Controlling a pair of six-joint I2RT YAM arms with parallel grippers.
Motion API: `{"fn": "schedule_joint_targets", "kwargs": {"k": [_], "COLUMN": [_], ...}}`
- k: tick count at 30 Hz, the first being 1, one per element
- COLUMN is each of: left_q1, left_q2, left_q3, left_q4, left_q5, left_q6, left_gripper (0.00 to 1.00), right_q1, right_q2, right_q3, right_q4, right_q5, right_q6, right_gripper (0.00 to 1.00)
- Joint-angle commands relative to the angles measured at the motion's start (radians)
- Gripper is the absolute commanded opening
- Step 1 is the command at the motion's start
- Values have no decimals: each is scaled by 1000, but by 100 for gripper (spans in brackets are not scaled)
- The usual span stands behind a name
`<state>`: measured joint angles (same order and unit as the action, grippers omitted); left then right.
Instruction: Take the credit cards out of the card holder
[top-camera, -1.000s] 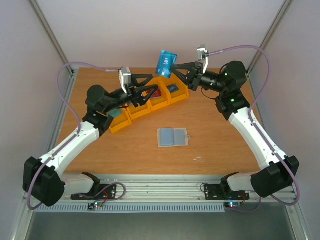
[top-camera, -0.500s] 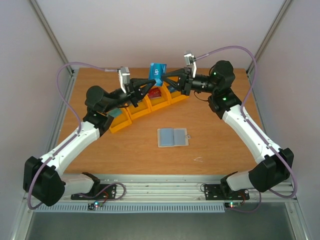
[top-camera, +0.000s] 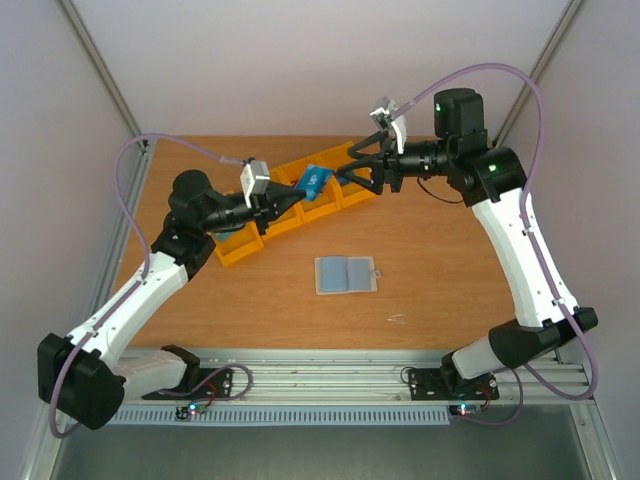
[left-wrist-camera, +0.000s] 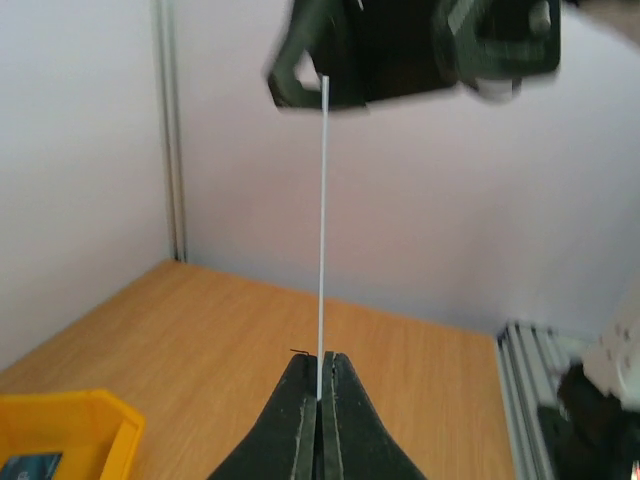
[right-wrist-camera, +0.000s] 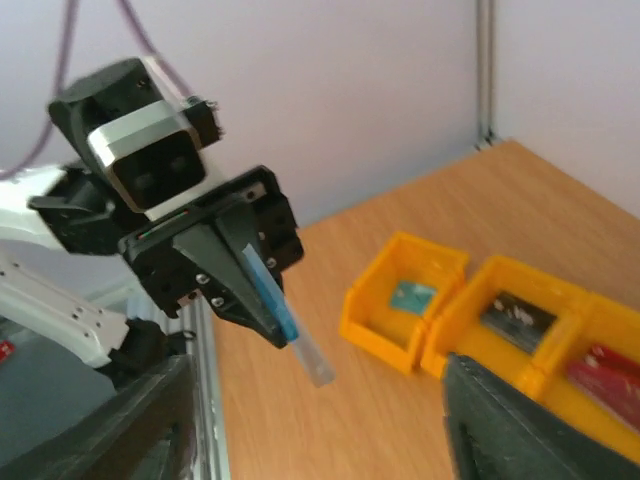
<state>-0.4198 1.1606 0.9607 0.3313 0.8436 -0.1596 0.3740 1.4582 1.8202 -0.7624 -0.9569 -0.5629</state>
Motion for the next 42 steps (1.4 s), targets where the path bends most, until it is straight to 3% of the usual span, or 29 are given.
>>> {"fn": "schedule_joint_targets", "kwargs": {"k": [1,3,7,16,20,24,29,30,33,34,38,42], "left_q1": [3,3,3,3,3,3,3,3,3,2,3,3], "left_q2": [-27,-24,-15,-14,-13,-15,-17,-19,-36,-45,-62,-77], "left_q3": [-7,-7,-6,-5,-7,-10,-18,-28,-73,-93,-155,-217], "left_q4": [-241,-230,-205,-191,-188,-183,-183,-172,-126,-110,-81,-109], "left_q5": [103,114,143,155,154,154,123,98,-9,-52,-327,-594], "left_q6": [356,348,311,279,270,255,237,221,183,178,133,105], "left_gripper": [0,0,0,0,0,0,0,10,81,97,99,99], "right_q1": [25,46,95,107,107,107,103,97,50,27,-81,-160], "right_q2": [106,120,127,136,135,133,101,92,82,86,174,332], "right_q3": [201,216,207,201,194,192,142,122,65,49,27,102], "right_q4": [-540,-567,-561,-522,-507,-500,-433,-406,-296,-254,-129,-117], "right_q5": [180,180,178,141,115,103,126,144,149,147,227,301], "right_q6": [-293,-310,-333,-296,-286,-282,-262,-245,-146,-89,214,415], "right_gripper": [79,95,93,40,28,3,1,1,1,1,1,1]}}
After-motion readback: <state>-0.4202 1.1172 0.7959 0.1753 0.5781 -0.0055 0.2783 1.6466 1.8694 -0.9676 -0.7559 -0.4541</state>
